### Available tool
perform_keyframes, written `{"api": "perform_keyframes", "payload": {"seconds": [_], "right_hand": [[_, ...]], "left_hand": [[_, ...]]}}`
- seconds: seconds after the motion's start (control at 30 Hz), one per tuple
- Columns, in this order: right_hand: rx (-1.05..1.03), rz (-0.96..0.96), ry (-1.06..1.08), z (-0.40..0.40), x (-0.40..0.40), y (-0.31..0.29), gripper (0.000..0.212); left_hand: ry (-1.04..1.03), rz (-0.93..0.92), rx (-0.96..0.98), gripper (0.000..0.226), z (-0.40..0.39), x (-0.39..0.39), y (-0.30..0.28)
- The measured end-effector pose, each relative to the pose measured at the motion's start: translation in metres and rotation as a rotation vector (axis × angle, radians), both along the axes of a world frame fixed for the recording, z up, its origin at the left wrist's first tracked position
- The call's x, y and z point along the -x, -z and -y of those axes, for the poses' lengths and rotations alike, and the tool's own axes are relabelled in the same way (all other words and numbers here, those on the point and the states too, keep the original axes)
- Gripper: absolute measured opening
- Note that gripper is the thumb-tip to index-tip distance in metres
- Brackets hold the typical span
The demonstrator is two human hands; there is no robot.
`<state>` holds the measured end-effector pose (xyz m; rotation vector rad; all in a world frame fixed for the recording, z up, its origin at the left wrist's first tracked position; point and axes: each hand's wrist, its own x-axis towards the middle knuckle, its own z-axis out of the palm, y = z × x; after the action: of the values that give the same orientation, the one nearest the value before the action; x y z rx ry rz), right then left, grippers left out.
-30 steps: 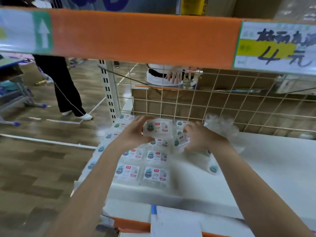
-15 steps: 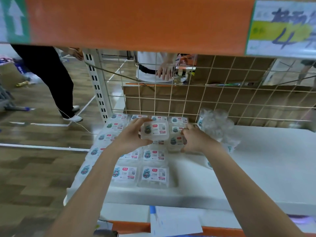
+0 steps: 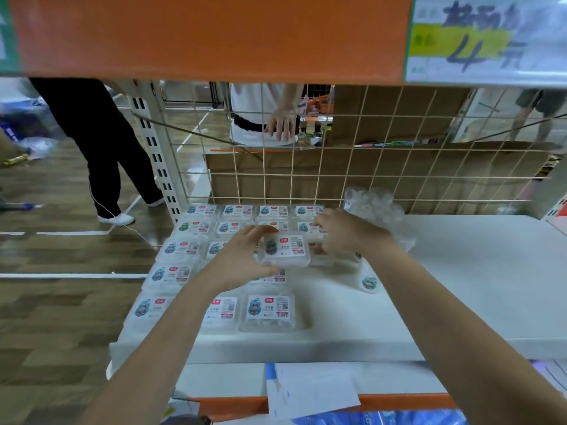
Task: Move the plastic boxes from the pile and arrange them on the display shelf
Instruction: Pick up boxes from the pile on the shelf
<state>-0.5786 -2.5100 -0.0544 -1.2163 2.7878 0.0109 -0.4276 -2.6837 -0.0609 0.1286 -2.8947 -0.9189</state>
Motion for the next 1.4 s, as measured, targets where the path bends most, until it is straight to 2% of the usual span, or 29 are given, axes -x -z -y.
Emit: {"api": "perform_keyframes", "payload": {"seconds": [0.1,0.3,0.47,0.9,1.1,1.27,1.4], "right_hand": [[0.059,-0.048,0.002,-0.008,0.010,-0.020,0.049],[0.095,-0.128,-0.018,-0.026,0.020,-0.040,0.037],[0.092,-0.125,-0.031,-0.033,0.016,-0.040,0.035],[0.058,-0.141,-0.076,-0.026,0.013,-0.038,0.039],[0.062,-0.140,-0.090,-0.019,0.012,-0.042,0.038],[0.064,-0.129,-0.098,-0.010,0.013,-0.050,0.031],[0.063,-0.107,-0.110,-0.011,0.014,-0.051,0.034]], "left_hand": [[0.082,0.017,0.133,0.070,-0.018,0.006,0.005],[0.176,0.060,0.273,0.075,-0.045,0.021,0.027],[0.102,0.089,0.424,0.077,-0.052,0.024,0.037],[0.114,0.117,0.510,0.081,-0.058,0.019,0.024],[0.109,0.086,0.520,0.063,-0.060,0.017,0.023],[0.095,0.106,0.549,0.062,-0.062,0.017,0.023],[0.095,0.133,0.525,0.057,-0.060,0.020,0.017]]}}
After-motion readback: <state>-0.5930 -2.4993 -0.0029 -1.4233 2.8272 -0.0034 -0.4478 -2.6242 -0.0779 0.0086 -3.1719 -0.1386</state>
